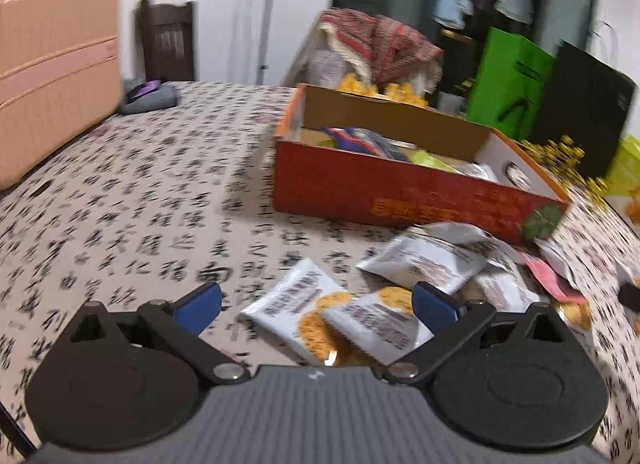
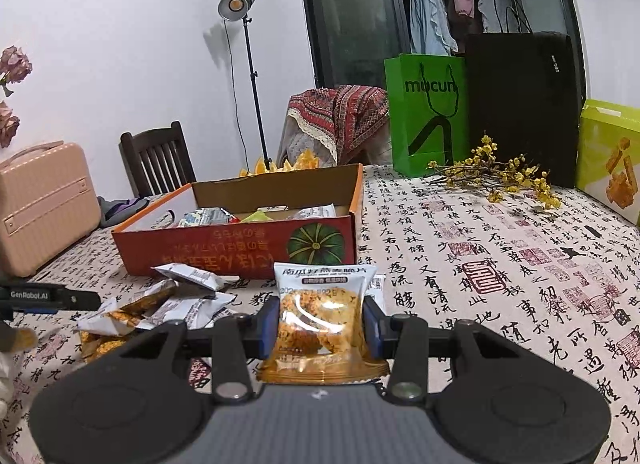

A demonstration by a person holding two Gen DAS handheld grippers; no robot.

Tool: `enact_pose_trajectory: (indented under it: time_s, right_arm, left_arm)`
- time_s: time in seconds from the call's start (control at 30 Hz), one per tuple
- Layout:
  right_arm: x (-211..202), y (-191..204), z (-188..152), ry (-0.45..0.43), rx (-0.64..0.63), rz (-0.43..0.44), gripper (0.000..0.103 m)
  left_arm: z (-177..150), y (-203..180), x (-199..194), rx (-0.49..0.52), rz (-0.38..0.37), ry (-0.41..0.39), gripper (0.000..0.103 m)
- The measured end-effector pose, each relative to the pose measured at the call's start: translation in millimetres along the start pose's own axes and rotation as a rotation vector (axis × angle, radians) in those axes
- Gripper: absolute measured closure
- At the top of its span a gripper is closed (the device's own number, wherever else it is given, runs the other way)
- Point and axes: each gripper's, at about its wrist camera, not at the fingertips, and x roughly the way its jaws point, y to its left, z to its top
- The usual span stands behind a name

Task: Organize snacks
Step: 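Grasp an orange cracker bag with the right gripper and lift it, then grasp a white cracker packet with the left gripper while the right holds the orange bag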

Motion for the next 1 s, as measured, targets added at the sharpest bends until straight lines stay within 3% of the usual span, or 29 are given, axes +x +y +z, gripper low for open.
enact_pose_trajectory:
  time_s: [0.27,0.43,0.6,1.0]
  right_arm:
    - [0.3,-1.1,-1.7,0.001,0.008,0.001,0.061]
    - [-2.2,-4.4,-1.7,-0.003,0.016,-0.004,0.061]
    - [-2.6,-2.5,-2.1,-0.001,0.014,0.007,0.061]
    - [-9.4,5.3,-1.4,-0.01,0.001,0.024,0.061]
  left_arm:
    - [-5.1,-34.1,13.8,0.176,-0.092,0.03,0.002]
    - [-11.2,-38.8,19.4,0.182,-0.107,0.054,0.02]
    - [-11.5,-39.0,14.7,0.177,-0.156,0.047,0.052]
    - [-15.0,-38.8,-8.2,0.165,-0.184,-0.005,0.072]
